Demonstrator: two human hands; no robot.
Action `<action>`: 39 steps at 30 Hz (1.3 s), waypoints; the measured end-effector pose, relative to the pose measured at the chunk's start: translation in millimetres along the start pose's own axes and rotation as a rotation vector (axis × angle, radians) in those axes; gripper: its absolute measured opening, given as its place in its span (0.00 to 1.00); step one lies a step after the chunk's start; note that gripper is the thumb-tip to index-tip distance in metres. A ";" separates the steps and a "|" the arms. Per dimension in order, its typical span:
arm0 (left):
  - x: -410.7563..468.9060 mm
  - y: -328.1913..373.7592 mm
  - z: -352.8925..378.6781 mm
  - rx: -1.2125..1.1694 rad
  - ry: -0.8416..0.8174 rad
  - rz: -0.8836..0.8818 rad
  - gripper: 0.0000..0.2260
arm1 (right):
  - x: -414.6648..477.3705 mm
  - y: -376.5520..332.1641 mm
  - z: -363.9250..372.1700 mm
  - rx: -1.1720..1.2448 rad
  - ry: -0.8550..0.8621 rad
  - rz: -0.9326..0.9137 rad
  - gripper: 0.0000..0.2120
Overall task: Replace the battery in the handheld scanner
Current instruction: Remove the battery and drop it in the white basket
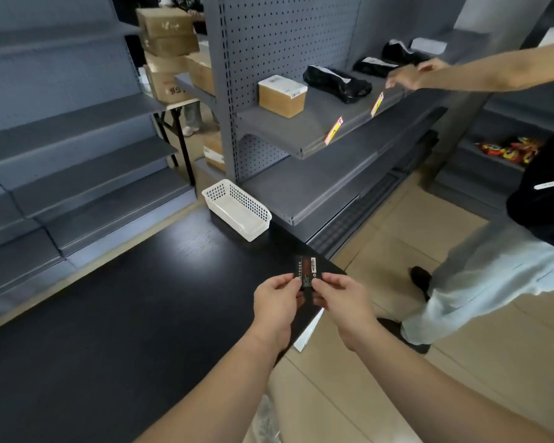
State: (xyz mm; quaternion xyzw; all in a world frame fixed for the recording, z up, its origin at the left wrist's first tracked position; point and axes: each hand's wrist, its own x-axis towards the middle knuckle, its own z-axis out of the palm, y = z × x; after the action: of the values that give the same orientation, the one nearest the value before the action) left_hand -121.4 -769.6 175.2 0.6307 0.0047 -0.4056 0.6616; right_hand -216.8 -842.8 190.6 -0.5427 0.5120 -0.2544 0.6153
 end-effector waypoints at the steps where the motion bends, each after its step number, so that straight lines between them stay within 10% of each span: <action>1: 15.4 5.0 3.6 -0.001 0.011 -0.012 0.07 | 16.2 -5.1 6.5 -0.029 0.002 0.006 0.07; 23: 288.3 53.6 24.4 0.004 0.667 -0.165 0.03 | 312.7 -14.5 175.7 -0.406 -0.416 0.171 0.08; 39: 390.2 50.6 35.6 0.373 0.794 -0.330 0.06 | 404.3 5.5 230.9 -0.822 -0.576 0.050 0.07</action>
State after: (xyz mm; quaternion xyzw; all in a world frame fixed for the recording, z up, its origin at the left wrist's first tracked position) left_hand 149.9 -1012.9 22.5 0.8360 0.2849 -0.2265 0.4106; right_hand 131.1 -1098.5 16.2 -0.7758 0.3923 0.1433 0.4730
